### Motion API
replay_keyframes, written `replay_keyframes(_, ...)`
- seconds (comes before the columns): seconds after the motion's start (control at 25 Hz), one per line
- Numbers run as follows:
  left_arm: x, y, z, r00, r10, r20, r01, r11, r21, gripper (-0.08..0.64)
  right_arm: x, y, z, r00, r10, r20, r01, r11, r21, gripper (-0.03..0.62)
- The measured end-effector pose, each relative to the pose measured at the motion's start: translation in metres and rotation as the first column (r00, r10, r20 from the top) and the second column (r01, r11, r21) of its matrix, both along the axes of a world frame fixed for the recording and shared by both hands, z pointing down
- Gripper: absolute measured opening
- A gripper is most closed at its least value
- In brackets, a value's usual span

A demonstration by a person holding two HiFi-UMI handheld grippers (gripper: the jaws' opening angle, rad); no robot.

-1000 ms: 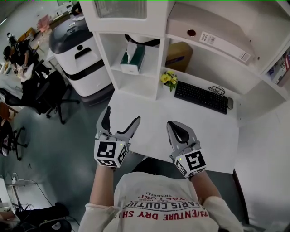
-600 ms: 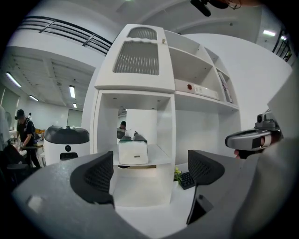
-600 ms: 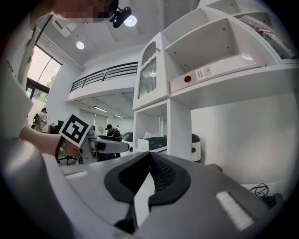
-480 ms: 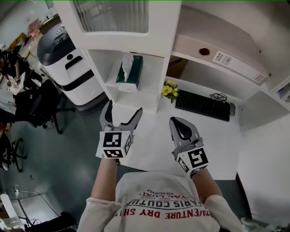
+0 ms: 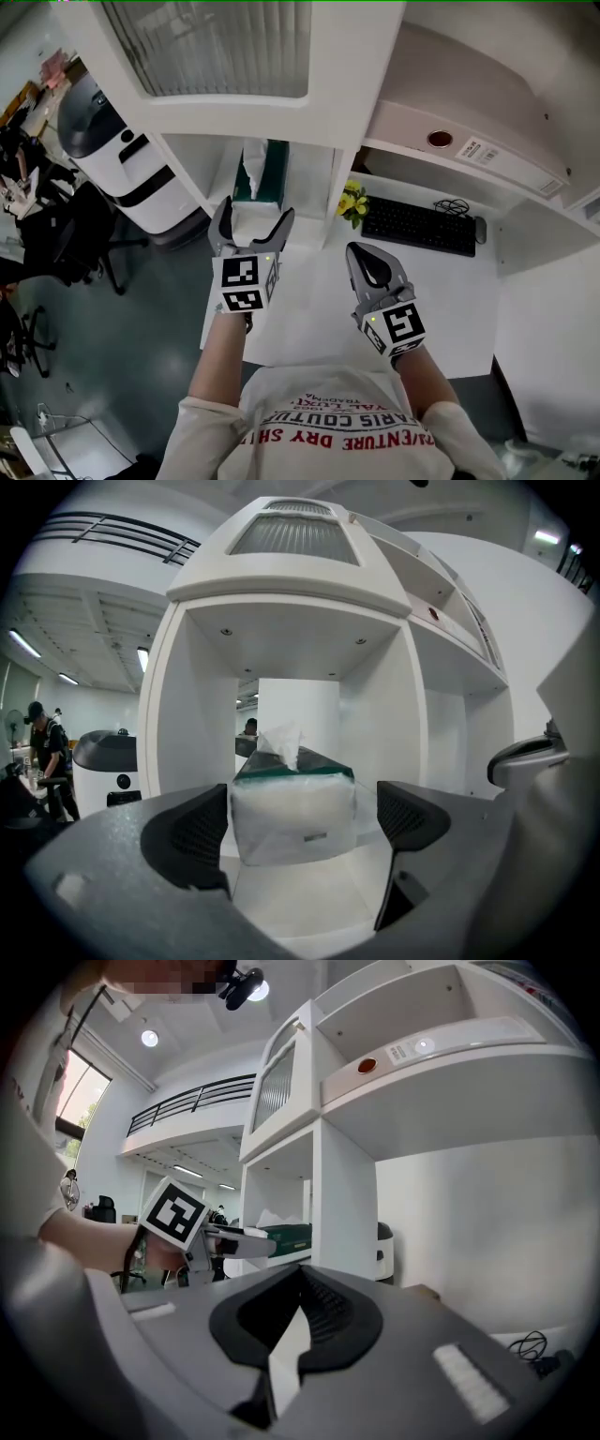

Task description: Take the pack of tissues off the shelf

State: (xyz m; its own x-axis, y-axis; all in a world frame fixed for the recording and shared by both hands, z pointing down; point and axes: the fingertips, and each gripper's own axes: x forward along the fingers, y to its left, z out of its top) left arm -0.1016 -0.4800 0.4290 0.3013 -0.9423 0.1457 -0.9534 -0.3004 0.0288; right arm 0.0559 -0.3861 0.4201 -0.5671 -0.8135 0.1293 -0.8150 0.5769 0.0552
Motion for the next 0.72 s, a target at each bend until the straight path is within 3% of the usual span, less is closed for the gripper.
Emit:
replay_keyframes(0.24,0.003,-0.028,0.001,0.998,-0.058,-0.018,0.058,0.998,-0.005,0.502,0.003,-0.014,0.007,1.0,0.019,-0.023,-0.019,1.0,-0.009,0.002)
replay_keyframes(0.4,0.003,-0.04,0.006,0.995,-0.097,0.007,0.097,0.995,-0.021,0.502,0.009,-0.018,0.013,0.999,0.036,-0.03,-0.036,0.999,-0.021,0.002)
replay_keyframes(0.72,0.0,-0.049,0.012,0.994,-0.11,0.011,0.11,0.994,-0.011,0.483,0.023,-0.023,0.014,0.997,0.078,-0.025,-0.079,0.996,-0.03,0.002)
